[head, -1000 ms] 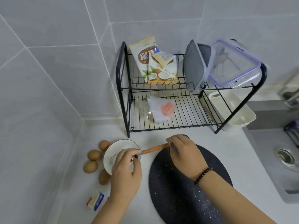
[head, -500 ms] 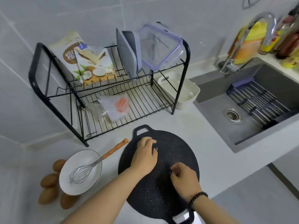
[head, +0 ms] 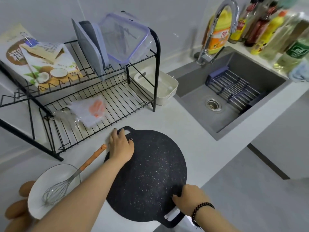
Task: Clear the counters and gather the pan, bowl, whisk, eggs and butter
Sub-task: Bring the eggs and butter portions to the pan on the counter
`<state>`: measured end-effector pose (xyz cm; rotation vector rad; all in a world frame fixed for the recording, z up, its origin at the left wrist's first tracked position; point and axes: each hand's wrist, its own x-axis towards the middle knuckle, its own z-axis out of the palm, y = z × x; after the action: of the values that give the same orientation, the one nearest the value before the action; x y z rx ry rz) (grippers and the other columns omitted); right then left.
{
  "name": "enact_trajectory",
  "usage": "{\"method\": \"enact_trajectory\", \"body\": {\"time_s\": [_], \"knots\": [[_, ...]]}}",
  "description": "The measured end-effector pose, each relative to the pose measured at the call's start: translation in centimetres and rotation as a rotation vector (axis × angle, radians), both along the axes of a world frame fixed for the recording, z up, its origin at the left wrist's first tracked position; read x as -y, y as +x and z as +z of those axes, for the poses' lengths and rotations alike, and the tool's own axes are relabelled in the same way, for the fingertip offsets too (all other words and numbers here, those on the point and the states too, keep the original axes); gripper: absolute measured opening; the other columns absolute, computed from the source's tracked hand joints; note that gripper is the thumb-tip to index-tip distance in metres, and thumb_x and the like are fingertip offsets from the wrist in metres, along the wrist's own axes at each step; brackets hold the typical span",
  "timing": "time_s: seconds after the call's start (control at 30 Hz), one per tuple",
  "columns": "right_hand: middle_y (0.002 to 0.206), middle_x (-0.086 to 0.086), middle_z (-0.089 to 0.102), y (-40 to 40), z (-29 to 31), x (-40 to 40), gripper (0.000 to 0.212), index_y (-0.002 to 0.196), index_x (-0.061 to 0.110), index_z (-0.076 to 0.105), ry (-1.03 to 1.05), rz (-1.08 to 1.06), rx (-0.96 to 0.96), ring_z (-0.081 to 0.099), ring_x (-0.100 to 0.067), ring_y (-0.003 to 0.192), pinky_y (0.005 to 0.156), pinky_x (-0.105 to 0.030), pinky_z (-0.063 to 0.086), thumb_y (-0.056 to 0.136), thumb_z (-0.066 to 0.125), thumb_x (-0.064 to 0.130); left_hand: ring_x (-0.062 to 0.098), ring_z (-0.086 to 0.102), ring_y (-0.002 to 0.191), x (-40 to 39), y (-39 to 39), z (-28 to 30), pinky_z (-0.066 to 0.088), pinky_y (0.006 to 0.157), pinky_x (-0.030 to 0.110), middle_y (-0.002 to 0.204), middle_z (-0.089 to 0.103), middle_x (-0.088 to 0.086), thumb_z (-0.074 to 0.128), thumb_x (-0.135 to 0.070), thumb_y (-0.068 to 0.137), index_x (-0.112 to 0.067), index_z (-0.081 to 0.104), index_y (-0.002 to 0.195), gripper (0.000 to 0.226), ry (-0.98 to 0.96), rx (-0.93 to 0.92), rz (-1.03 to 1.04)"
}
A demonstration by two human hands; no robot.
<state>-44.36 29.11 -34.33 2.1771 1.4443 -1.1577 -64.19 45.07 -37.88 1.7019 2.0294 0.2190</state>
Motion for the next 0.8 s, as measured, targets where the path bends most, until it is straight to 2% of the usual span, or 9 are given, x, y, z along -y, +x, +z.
{"method": "enact_trajectory", "body": {"time_s": [0.07,0.17,0.3,0.43,0.57,0.73,0.8], "knots": [[0.079,0.002,0.059,0.3,0.1,0.2,0.023,0.075,0.019,0.051,-0.036,-0.053,-0.051,0.060,-0.015,0.072,0.067,-0.022,0.051,0.087,0.053,0.039,0.031,0.008,0.148,-0.1,-0.1,0.1,0.014,0.120,0.044,0.161,0.011,0.012,0.045,-0.028,0.099,-0.011,0.021,0.152,0.061,0.002,0.000,-0.001],[0.072,-0.001,0.064,0.8,-0.3,0.6,0.018,0.068,0.018,0.050,-0.068,-0.220,-0.160,0.062,-0.016,0.062,0.066,-0.025,0.058,0.083,0.060,0.021,0.029,0.017,0.145,-0.1,-0.7,0.1,0.017,0.119,0.042,0.156,0.023,0.010,0.048,-0.025,0.097,-0.011,0.028,0.149,0.057,0.034,0.037,-0.001],[0.079,-0.005,0.060,1.9,-0.2,0.8,0.019,0.075,0.014,0.044,-0.017,-0.375,-0.198,0.062,-0.021,0.067,0.067,-0.034,0.060,0.080,0.060,0.005,0.027,0.032,0.136,0.3,-1.8,0.4,0.027,0.115,0.043,0.142,0.042,0.009,0.053,-0.017,0.094,-0.015,0.041,0.142,0.050,0.103,0.237,0.118],[0.087,-0.005,0.062,4.4,0.4,-0.3,0.022,0.089,0.016,0.047,0.098,-0.453,-0.149,0.065,-0.020,0.075,0.069,-0.035,0.059,0.081,0.067,0.011,0.026,0.036,0.133,1.7,-1.9,0.9,0.033,0.113,0.044,0.138,0.043,0.009,0.051,-0.009,0.094,-0.014,0.045,0.139,0.046,0.166,0.389,0.279],[0.079,-0.005,0.067,7.1,1.3,-4.0,0.022,0.096,0.020,0.052,0.243,-0.429,-0.122,0.066,-0.020,0.076,0.073,-0.036,0.056,0.084,0.069,0.014,0.029,0.041,0.130,3.2,-1.5,1.1,0.038,0.110,0.047,0.140,0.043,0.012,0.052,-0.008,0.094,-0.013,0.044,0.141,0.048,0.185,0.441,0.430],[0.079,-0.004,0.067,8.3,2.0,-11.0,0.012,0.098,0.014,0.066,0.416,-0.337,-0.115,0.060,-0.017,0.071,0.055,-0.022,0.042,0.086,0.065,0.012,0.032,0.039,0.132,5.2,-1.2,1.6,0.031,0.112,0.045,0.138,0.049,0.016,0.054,-0.007,0.094,-0.001,0.048,0.135,0.042,0.161,0.462,0.575],[0.089,-0.006,0.069,8.1,1.9,-13.8,0.017,0.103,0.014,0.070,0.432,-0.283,-0.126,0.060,-0.020,0.080,0.063,-0.023,0.041,0.088,0.063,0.013,0.032,0.035,0.136,5.8,-1.2,1.9,0.029,0.116,0.046,0.142,0.046,0.014,0.055,-0.008,0.093,-0.005,0.048,0.136,0.044,0.156,0.458,0.640]]}}
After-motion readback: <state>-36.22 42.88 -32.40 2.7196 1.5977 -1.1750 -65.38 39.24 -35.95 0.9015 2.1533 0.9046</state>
